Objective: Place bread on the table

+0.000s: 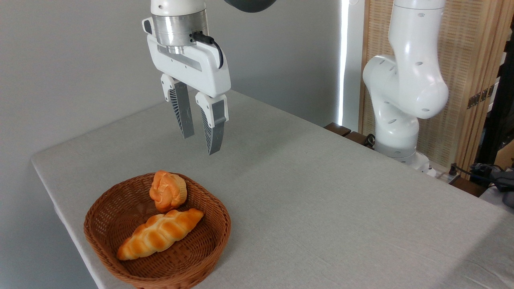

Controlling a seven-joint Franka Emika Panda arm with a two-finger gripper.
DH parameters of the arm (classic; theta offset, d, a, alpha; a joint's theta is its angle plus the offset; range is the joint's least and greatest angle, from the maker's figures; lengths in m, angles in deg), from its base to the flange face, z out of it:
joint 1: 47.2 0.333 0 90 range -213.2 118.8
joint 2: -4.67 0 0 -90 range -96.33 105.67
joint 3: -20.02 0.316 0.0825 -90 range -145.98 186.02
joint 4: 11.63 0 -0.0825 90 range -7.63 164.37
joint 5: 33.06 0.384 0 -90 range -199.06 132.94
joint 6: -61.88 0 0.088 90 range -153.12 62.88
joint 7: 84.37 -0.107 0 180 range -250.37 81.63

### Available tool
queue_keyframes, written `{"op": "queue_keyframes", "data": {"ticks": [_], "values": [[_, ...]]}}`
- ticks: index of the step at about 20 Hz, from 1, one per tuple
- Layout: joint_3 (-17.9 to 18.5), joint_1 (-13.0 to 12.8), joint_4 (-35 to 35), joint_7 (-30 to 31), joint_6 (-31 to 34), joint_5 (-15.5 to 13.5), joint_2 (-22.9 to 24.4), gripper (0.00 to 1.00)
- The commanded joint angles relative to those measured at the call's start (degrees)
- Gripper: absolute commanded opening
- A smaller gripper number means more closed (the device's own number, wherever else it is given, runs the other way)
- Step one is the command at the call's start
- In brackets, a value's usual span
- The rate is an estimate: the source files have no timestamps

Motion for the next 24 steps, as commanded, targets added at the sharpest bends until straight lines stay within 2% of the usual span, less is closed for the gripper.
{"op": "queue_keyframes", "data": {"ticks": [1,14,15,17,24], "values": [[-0.15,-0.4,-0.89,0.34,0.61,0.5,-0.43,1.0],[-0.76,-2.42,-0.63,0.51,-6.42,-0.64,-4.3,1.0],[-0.85,-2.5,-0.54,0.95,-7.65,-1.08,-4.74,1.0],[-0.85,-2.77,-0.36,1.83,-10.02,-4.4,-5.97,1.0],[-0.85,-2.86,-0.36,2.19,-15.12,-5.39,-10.89,1.0]]}}
